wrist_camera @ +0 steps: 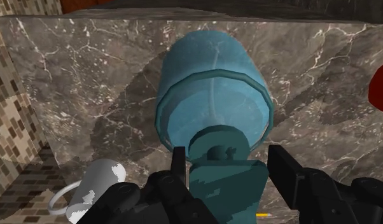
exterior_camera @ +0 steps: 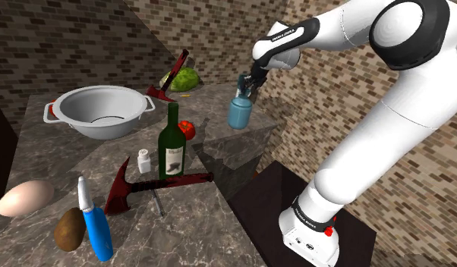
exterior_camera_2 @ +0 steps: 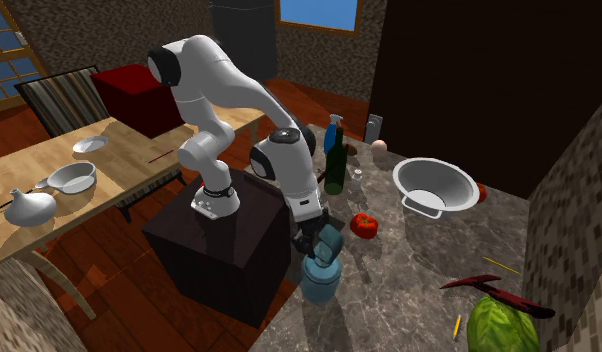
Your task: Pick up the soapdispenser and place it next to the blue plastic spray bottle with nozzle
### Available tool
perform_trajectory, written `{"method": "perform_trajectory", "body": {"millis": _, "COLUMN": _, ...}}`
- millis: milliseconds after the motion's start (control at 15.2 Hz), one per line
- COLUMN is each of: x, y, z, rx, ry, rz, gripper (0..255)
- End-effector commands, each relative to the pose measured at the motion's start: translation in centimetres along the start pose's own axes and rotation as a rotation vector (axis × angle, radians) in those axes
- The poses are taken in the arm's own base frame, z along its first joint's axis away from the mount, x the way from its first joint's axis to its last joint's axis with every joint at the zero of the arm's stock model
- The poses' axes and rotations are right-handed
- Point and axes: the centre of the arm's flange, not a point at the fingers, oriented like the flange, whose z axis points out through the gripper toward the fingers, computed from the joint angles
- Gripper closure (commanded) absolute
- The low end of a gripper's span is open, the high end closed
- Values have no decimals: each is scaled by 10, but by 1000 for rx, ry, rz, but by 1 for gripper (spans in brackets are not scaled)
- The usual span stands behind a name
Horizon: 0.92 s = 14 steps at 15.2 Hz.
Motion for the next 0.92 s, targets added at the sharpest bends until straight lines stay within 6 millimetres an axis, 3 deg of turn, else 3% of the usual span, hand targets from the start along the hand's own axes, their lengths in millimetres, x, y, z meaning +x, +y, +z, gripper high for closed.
{"method": "perform_trajectory", "body": {"millis": 0, "x": 2, "y": 0, "z": -9, "rx": 0, "ry": 1, "rz": 0, "gripper": 255}}
{"method": "perform_trajectory", "body": {"millis": 858, "x": 23, "y": 0, "z": -75, "rx": 0, "ry": 1, "rz": 0, "gripper": 255}}
